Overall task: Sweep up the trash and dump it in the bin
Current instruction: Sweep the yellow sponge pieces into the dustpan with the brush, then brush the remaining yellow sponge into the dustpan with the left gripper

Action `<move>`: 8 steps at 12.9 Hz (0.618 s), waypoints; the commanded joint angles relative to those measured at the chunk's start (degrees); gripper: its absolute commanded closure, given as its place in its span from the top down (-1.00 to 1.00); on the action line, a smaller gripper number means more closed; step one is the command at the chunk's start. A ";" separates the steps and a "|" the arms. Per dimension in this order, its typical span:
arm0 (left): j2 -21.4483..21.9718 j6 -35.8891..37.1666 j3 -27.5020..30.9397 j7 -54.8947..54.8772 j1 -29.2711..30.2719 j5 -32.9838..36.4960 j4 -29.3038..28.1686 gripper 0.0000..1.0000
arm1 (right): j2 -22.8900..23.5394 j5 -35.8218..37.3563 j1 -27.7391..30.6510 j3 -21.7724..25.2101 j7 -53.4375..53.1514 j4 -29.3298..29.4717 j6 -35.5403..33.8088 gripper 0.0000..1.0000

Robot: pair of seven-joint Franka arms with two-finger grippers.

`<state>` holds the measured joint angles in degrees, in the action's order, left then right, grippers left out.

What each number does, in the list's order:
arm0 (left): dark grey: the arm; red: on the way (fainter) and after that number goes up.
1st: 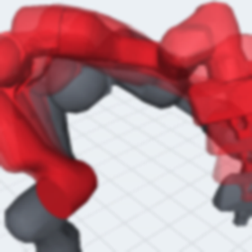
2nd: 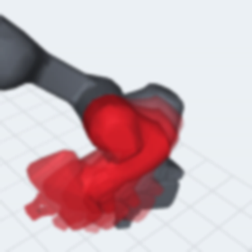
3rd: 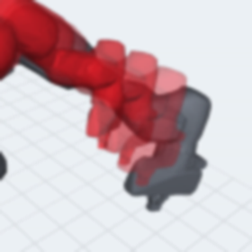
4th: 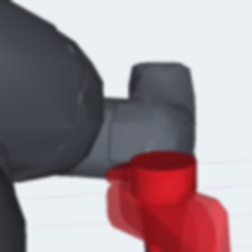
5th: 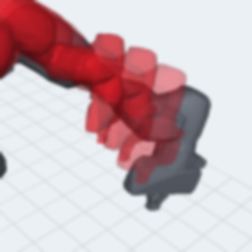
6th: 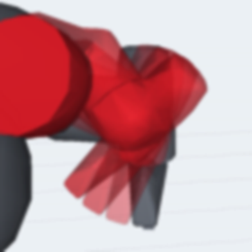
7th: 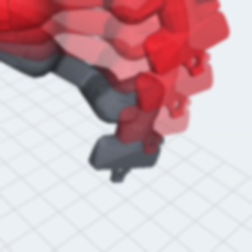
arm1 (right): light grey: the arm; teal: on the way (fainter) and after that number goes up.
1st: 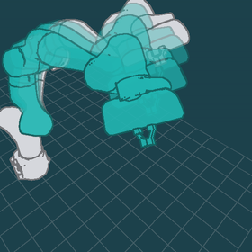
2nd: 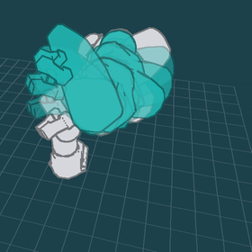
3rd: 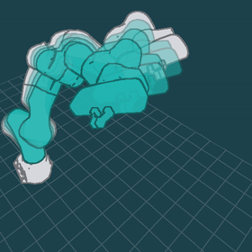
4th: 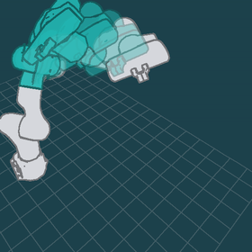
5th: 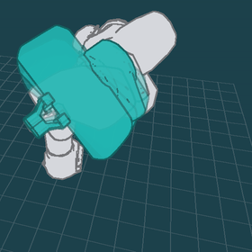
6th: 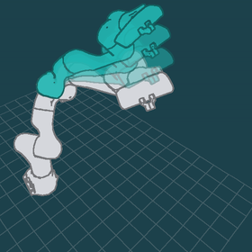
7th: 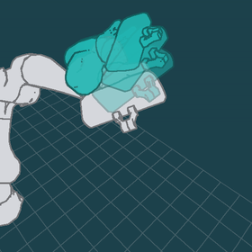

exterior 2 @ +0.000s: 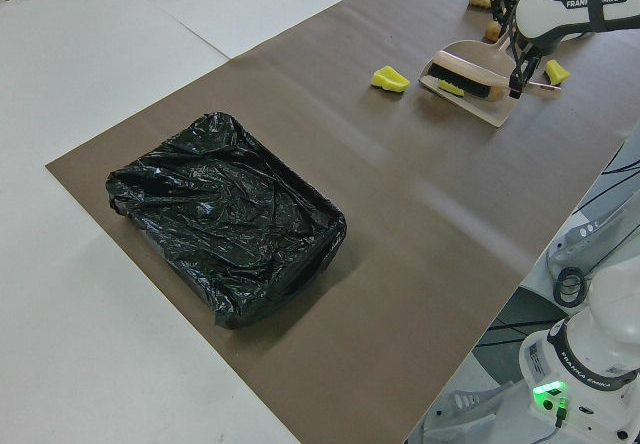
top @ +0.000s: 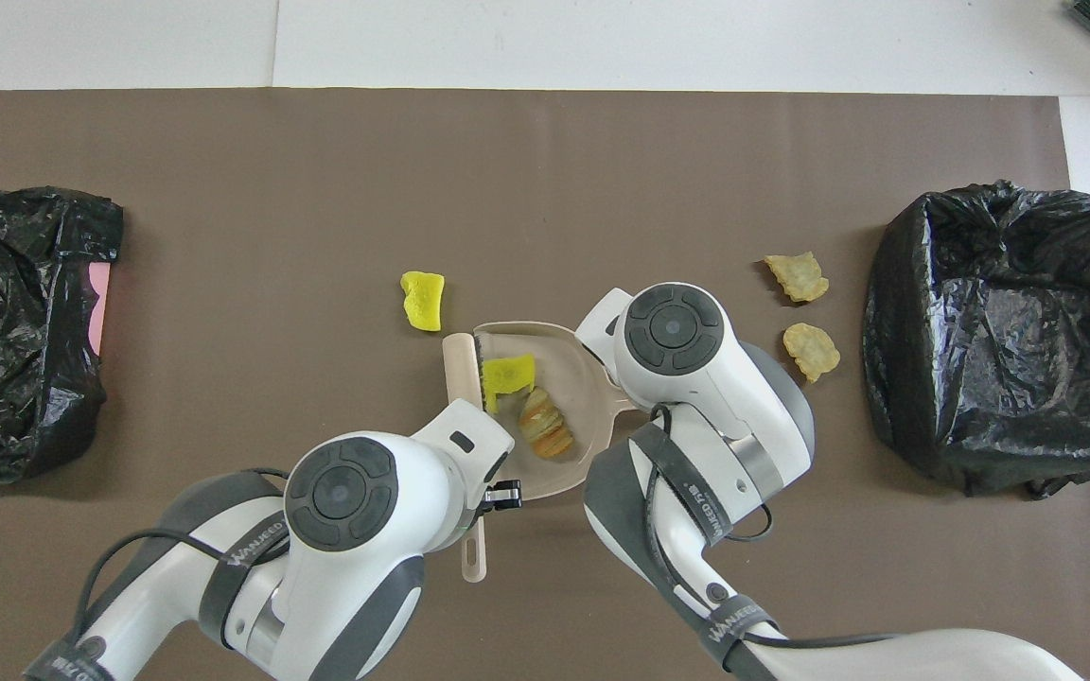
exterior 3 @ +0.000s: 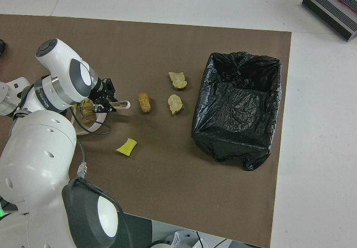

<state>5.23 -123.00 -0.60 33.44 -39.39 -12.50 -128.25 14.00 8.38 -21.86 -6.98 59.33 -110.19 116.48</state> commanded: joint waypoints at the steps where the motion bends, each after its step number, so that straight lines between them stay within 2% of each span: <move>1: -0.21 4.17 0.07 -11.52 5.53 3.51 3.27 -1.00 | -0.21 1.20 0.24 -0.40 -2.46 -0.64 0.24 -1.00; 3: -1.79 4.35 0.07 -21.53 9.83 6.34 5.11 -1.00 | -0.29 1.20 0.24 -0.40 -2.64 -0.64 -0.11 -1.00; 5: -4.86 5.22 0.07 -28.92 13.79 8.09 8.35 -1.00 | -0.73 1.20 -0.72 -0.40 -8.84 -0.46 -2.47 -1.00; 8: -14.69 7.78 -0.02 -35.71 16.17 18.28 16.96 -1.00 | -1.08 1.29 -1.43 -0.40 -16.05 -0.38 -4.93 -1.00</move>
<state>-1.95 -117.82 0.10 0.94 -24.91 1.59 -119.05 13.68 8.38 -23.04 -7.03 49.17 -110.16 112.78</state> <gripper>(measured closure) 0.736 0.687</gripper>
